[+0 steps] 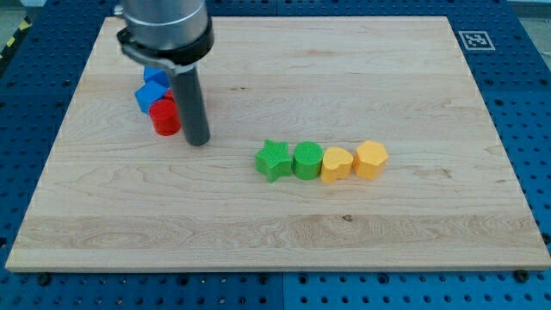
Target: Push the red circle to the bottom right of the red star
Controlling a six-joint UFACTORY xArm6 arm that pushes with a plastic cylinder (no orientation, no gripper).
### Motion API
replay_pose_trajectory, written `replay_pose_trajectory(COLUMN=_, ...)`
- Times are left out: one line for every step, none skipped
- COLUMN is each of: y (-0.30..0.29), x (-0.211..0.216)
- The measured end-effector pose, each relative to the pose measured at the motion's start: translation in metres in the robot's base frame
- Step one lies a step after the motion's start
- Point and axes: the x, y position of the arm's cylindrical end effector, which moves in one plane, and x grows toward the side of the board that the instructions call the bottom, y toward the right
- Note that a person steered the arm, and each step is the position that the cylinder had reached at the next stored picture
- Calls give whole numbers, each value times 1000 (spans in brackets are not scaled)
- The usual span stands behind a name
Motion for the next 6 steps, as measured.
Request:
replay_pose_trajectory(y=-31, x=6)
replay_pose_trajectory(y=-87, x=-18)
replay_pose_trajectory(y=-98, x=-54)
replay_pose_trajectory(y=-97, x=-52)
replay_pose_trajectory(y=-73, x=-34)
replay_pose_trajectory(y=-33, x=-32)
